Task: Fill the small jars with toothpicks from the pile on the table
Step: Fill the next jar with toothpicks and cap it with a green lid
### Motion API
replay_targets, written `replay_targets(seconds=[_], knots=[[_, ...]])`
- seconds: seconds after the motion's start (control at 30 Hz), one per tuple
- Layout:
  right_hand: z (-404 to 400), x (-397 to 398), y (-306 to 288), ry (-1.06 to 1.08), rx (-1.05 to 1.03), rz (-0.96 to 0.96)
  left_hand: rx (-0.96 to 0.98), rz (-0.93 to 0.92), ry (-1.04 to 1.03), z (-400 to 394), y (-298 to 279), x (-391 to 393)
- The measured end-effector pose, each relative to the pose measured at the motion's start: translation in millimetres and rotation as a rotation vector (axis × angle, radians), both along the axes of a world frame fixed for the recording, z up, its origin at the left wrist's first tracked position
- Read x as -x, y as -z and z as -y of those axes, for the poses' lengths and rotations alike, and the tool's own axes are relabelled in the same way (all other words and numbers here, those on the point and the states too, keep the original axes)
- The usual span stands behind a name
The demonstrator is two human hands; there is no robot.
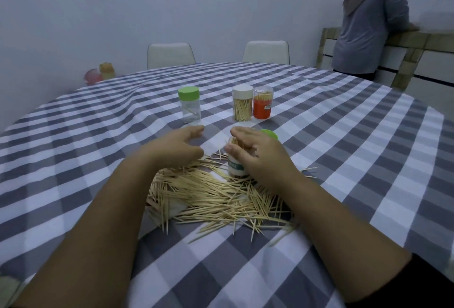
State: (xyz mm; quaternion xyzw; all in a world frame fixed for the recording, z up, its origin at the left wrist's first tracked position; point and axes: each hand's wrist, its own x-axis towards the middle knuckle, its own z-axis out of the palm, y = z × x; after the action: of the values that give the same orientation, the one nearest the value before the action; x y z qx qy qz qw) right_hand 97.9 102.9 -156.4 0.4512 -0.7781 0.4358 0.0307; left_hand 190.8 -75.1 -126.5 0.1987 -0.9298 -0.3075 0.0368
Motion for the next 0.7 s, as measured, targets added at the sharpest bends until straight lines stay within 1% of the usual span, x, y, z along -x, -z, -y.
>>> replay_targets(seconds=[0.1,0.2,0.3,0.4,0.53,0.6,0.7], knots=[[-4,-1,-3,-0.025,-0.07,-0.059,0.106,0.106,-0.03,2,6,1],[-5,-2,-4,-0.055,-0.098,-0.11,0.189,0.226,-0.066,4,8,5],[-5,-4,-3,-0.075,-0.105,-0.117,0.186,0.278,-0.088,9,9,4],[-5,-5,-1,-0.089,-0.078,-0.067,0.19,0.275,-0.04,8,6,0],[-3,-5,1,-0.088,-0.024,-0.017,0.398,0.211,-0.025,2,7,0],[-3,-5,1,-0.081,-0.018,-0.004,0.457,0.15,-0.033,3,11,3],[-3,-5,1,-0.073,-0.003,0.016,0.527,0.135,-0.05,2,14,6]])
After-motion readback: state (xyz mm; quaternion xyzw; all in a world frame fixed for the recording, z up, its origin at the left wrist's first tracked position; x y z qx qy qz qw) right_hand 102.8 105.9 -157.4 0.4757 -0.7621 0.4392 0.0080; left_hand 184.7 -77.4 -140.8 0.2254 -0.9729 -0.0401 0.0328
